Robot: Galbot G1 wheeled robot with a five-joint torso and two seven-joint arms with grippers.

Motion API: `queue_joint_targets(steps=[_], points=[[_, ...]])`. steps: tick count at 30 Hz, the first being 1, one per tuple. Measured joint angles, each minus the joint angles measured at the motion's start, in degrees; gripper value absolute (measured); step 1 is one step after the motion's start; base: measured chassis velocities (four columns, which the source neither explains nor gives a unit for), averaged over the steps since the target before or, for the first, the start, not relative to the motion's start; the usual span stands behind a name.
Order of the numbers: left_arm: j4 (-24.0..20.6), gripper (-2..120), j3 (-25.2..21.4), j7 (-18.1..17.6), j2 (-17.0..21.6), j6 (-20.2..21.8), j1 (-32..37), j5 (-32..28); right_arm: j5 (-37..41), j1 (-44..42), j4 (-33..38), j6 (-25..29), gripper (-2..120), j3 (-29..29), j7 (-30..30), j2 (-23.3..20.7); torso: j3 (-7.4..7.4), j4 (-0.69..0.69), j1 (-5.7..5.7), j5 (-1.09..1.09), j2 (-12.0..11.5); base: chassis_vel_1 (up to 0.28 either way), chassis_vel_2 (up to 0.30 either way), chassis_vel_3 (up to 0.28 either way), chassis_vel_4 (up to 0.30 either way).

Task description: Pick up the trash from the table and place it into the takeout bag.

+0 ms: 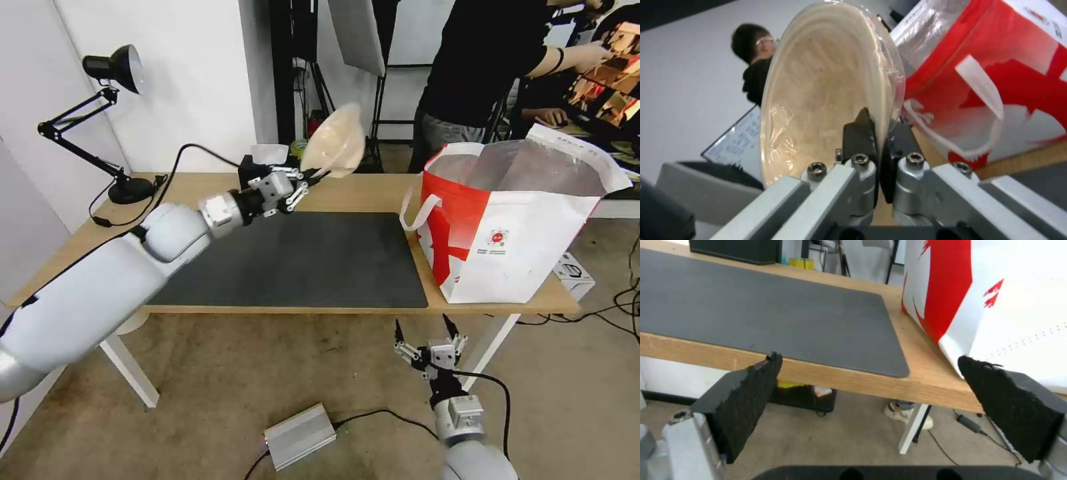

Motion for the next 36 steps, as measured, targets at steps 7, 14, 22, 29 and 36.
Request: queue_joint_targets(steps=[7, 14, 22, 29, 36], points=[[1.69, 0, 2.43, 0.31, -3.24, -0.03, -3.12, 0.48, -0.17, -0.25, -0.01, 0.01, 100, 0.16, 0.01, 0.07, 0.00, 0.00, 0.00, 0.00, 0.00, 0.000, 0.000, 0.000, 0.000], [3.87, 0, 4.01, 0.92, -6.71, -0.04, -6.16, 1.59, -0.24, -0.25, -0.32, 0.04, 100, 0.23, 0.02, 0.13, 0.01, 0.00, -0.01, 0.00, 0.02, 0.000, 0.000, 0.000, 0.000], [6.85, 0, 5.91, 1.74, -11.56, -0.04, -9.55, 2.73, -0.24, -0.49, -0.60, 0.10, 100, 0.73, 0.07, 0.36, 0.01, 0.00, -0.01, 0.00, 0.02, 0.000, 0.000, 0.000, 0.000], [9.76, 0, 7.01, 2.17, -15.79, -0.41, -11.11, 3.74, -0.31, -0.98, -0.73, 0.20, 100, 1.22, 0.12, 0.66, 0.01, 0.00, -0.01, 0.00, 0.01, 0.000, 0.000, 0.000, 0.000], [11.45, 0, 7.27, 2.40, -17.86, -0.93, -11.15, 4.58, -0.42, -1.06, -0.93, 0.23, 100, 1.40, 0.24, 0.80, 0.01, 0.00, -0.01, -0.01, 0.01, 0.000, 0.000, 0.000, 0.000]])
